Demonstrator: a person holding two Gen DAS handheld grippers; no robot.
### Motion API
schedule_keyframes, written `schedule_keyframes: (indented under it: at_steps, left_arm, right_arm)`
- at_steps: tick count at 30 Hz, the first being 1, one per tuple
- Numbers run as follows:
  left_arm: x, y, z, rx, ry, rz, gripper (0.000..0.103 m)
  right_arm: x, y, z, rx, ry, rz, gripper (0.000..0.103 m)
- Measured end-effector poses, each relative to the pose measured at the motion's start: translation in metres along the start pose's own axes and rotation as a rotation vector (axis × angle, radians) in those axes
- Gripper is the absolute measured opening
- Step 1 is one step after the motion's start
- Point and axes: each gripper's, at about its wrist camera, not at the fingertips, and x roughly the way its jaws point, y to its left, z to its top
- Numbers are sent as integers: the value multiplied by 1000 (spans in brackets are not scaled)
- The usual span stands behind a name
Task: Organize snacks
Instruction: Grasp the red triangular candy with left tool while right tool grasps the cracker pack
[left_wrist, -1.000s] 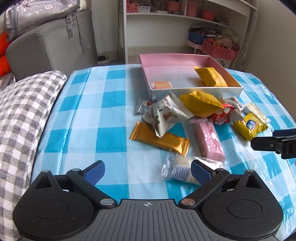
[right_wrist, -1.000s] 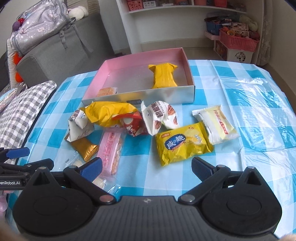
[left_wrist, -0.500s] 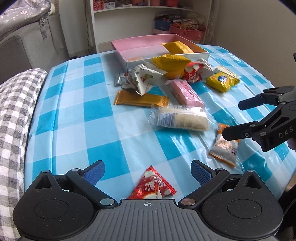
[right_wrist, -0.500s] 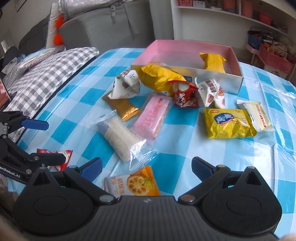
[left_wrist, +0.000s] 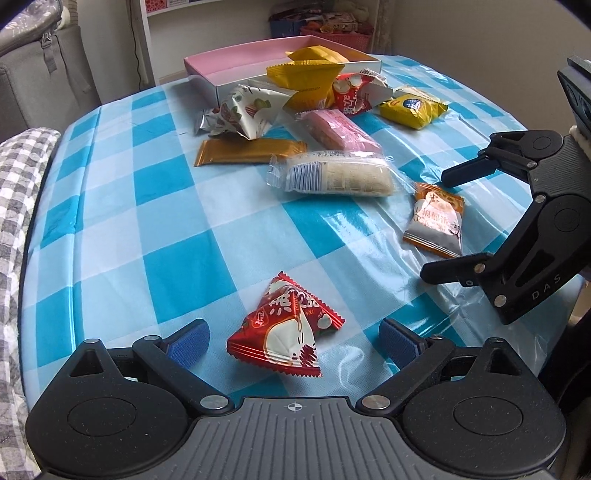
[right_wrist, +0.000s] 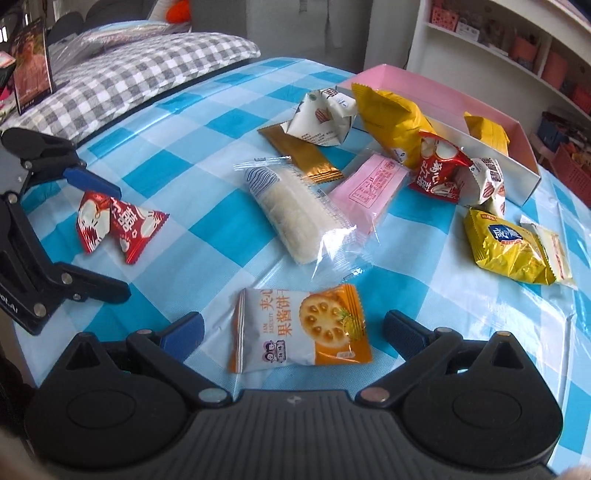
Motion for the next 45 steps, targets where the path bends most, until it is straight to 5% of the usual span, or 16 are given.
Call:
schedule_keyframes:
  at_steps: [3, 14, 17, 19, 26, 45]
  left_arm:
    - [-1, 1, 1, -10, -2, 1, 97]
    - [-3, 7, 6, -38, -12, 53, 65]
    - [-4, 7, 7, -40, -13, 58, 53]
    - [-5, 7, 8, -44, -13, 64, 44]
    - [-7, 8, 12, -70, -23, 61, 30]
    - [-22, 13, 49, -162, -100, 102, 27]
  right_arm:
    - [-2, -4, -1, 5, -5, 7, 103]
    - [-2, 0, 0, -14, -6, -2, 94]
    - [-3, 2, 0, -26, -8, 9, 86]
    - [-4, 2, 1, -15, -4, 42, 71]
    - [-6, 2, 3, -9, 2, 73, 56]
    - [-26, -16, 25, 50, -90, 53, 54]
